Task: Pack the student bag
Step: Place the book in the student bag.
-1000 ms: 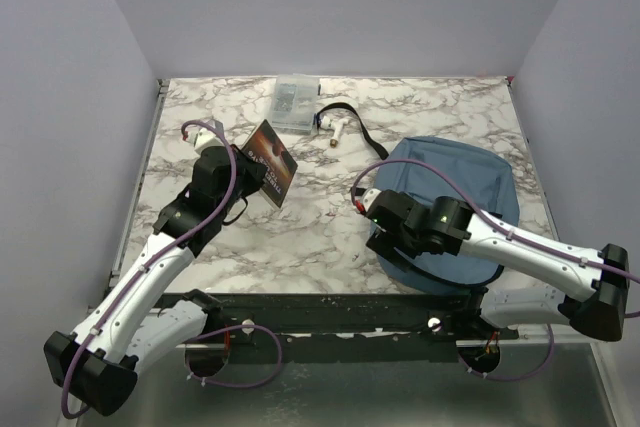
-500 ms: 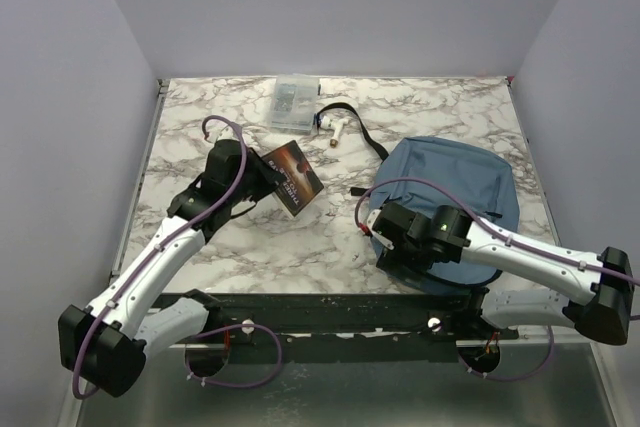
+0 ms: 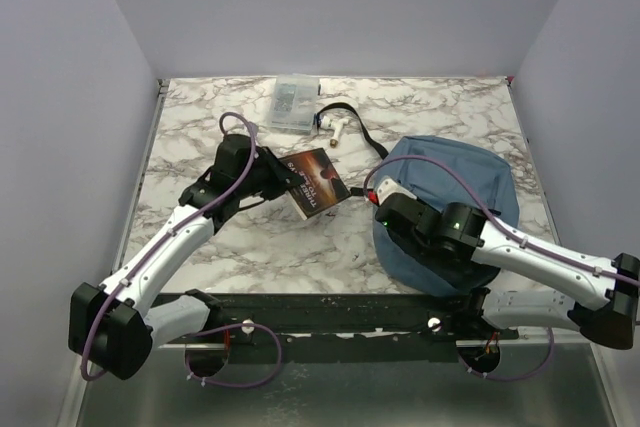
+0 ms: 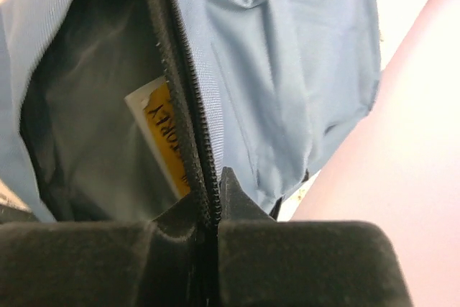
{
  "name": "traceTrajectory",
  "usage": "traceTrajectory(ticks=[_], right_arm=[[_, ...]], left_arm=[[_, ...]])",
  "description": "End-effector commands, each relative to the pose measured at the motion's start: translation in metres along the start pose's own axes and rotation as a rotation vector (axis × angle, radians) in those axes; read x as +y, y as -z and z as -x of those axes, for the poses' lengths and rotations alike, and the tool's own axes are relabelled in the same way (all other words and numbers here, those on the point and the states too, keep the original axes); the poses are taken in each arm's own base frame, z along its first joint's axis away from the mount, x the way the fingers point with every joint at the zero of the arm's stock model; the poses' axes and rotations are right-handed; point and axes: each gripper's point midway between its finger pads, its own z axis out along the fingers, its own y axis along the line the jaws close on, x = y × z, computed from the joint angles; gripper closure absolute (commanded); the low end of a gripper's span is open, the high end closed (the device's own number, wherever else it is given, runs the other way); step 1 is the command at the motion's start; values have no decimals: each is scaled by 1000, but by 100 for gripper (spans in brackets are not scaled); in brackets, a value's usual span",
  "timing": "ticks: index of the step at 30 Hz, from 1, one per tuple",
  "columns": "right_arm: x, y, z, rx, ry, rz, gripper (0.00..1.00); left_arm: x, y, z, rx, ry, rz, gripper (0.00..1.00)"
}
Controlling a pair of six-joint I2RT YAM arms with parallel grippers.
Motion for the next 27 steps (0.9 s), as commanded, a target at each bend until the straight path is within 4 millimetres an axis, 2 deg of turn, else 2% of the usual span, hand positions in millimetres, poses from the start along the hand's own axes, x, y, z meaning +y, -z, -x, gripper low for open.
traceTrajectory(ticks=[1, 5, 7, 11, 14, 16, 20, 23, 27], right_arm=[[-52, 25, 43, -190, -219, -207, 99], [-84, 42, 87, -359, -508, -291, 99], [-91, 43, 109, -402, -589, -262, 99], [-96, 30, 148, -461, -625, -213, 99], [-100, 18, 171, -461, -664, -169, 99], [-101, 17, 187, -481, -683, -136, 100], [-99, 19, 210, -535, -689, -82, 100], [-100, 19, 216, -539, -698, -78, 99], [-95, 21, 221, -557, -720, -37, 99]], left_arm=[[-52, 12, 3, 40, -13, -209, 100], [-68, 22, -13, 100, 19, -319, 100], [-73, 29, -22, 129, 43, -374, 100], [-72, 45, -33, 126, 85, -411, 100], [-78, 64, -31, 81, 80, -455, 100], [-79, 71, -31, 72, 87, -471, 100], [-70, 63, -47, 165, 152, -441, 100], [-63, 53, -58, 190, 174, -405, 100], [-61, 36, -60, 134, 174, -391, 100]])
